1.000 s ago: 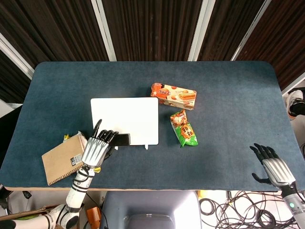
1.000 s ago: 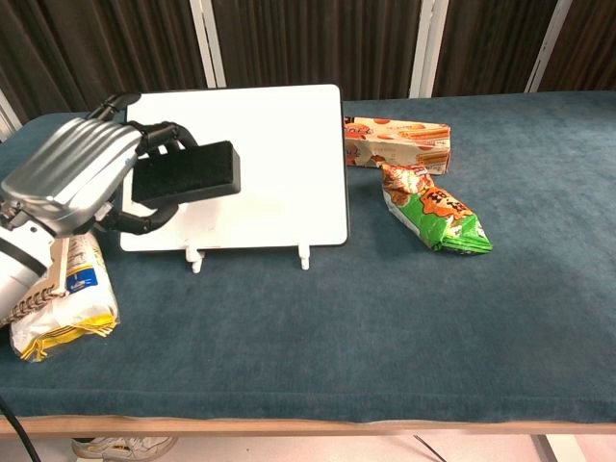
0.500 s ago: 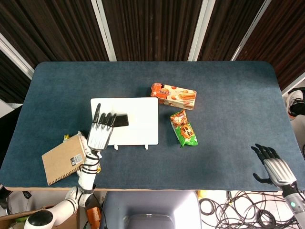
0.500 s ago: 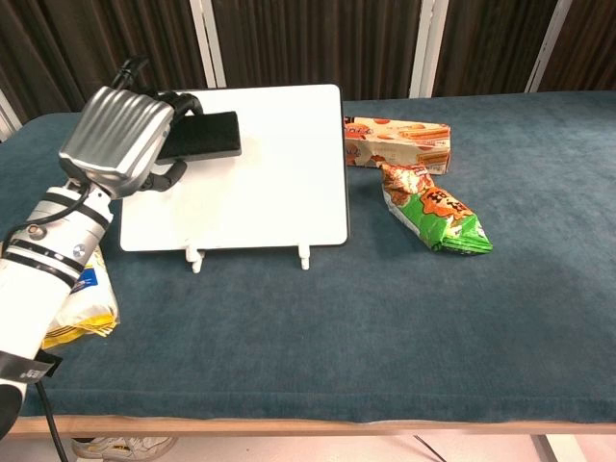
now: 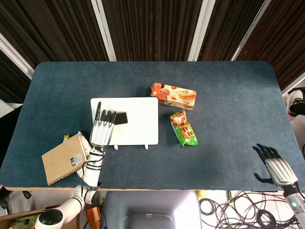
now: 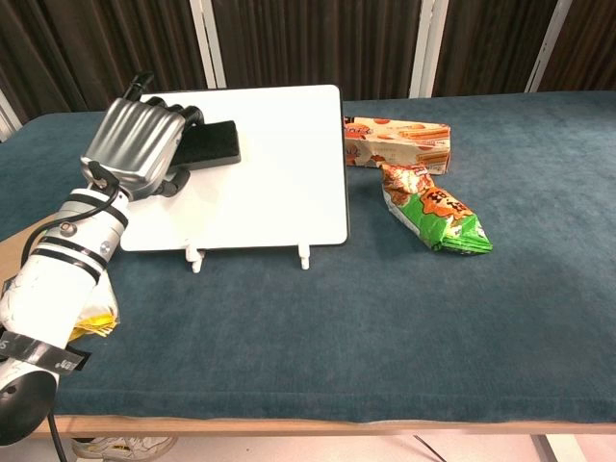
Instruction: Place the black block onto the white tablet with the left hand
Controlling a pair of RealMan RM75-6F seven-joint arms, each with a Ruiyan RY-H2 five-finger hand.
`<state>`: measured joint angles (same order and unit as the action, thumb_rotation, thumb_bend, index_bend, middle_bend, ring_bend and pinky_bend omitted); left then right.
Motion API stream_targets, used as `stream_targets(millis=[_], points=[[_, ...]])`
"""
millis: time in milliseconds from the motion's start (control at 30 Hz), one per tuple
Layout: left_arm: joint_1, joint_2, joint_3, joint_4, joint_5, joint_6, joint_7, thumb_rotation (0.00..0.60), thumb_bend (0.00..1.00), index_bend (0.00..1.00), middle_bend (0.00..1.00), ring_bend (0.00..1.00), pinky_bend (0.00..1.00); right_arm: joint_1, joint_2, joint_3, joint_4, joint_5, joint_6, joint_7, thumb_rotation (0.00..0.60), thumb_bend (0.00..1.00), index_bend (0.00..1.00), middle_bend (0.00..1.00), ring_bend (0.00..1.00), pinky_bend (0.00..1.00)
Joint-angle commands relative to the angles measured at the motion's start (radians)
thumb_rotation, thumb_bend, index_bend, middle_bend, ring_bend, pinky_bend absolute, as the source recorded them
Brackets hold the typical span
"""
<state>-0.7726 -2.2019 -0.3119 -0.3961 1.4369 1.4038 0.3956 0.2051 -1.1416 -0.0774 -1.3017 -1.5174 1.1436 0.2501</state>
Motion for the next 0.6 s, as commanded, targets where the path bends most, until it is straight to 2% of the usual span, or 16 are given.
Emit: stream_targets(millis=[33, 600], points=[[0.0, 0.002, 0.005, -0.005, -0.006, -0.004, 0.002, 0.6, 0.34, 0.43, 0.46, 0.26, 0.0, 0.0, 0.001, 0.0, -0.001, 0.001, -0.003, -0.003, 0.6, 0.24, 0.0, 0.0, 0.0, 0.0], [0.011, 0.033, 0.026, -0.085, -0.044, -0.031, 0.031, 0.6, 0.21, 0.28, 0.32, 0.14, 0.0, -0.001, 0.002, 0.002, -0.007, 0.006, -0.008, -0.011, 0.6, 0.24, 0.0, 0.0, 0.0, 0.0]])
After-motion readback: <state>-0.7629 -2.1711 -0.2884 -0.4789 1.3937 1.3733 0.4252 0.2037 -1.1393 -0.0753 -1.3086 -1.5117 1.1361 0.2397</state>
